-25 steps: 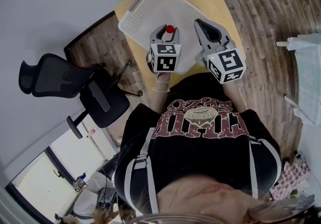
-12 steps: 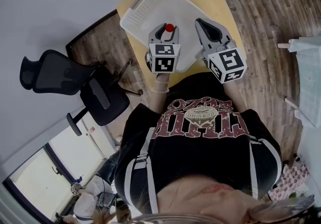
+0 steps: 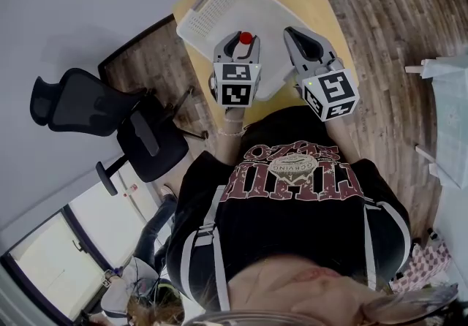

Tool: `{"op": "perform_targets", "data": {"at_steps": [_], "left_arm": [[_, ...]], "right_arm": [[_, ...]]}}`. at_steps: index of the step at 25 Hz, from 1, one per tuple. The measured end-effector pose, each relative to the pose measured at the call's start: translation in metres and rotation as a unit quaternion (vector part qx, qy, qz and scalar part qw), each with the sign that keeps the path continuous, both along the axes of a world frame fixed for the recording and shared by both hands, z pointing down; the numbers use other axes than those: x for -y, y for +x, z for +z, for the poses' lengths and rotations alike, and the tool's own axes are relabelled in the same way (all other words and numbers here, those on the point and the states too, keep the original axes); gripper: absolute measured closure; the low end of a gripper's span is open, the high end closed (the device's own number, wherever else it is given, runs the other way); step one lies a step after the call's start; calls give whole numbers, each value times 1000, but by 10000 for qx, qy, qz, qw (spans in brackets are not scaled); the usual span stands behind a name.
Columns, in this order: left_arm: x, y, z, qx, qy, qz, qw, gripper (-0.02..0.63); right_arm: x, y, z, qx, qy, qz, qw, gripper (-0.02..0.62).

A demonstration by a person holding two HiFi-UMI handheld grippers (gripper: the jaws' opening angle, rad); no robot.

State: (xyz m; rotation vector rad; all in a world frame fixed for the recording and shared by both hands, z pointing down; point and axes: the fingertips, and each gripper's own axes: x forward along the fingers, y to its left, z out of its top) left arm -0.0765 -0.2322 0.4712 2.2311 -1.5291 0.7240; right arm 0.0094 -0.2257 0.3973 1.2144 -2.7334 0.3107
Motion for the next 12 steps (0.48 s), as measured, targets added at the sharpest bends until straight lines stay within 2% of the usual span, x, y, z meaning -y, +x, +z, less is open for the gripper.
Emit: {"op": "perform_targets", "data": {"at_steps": [12], "left_arm": [[-9,-5,-30,-78,242,-3,9997,411]], "right_arm": [[-10,0,-7,30,72,-5,10000,577]]}}
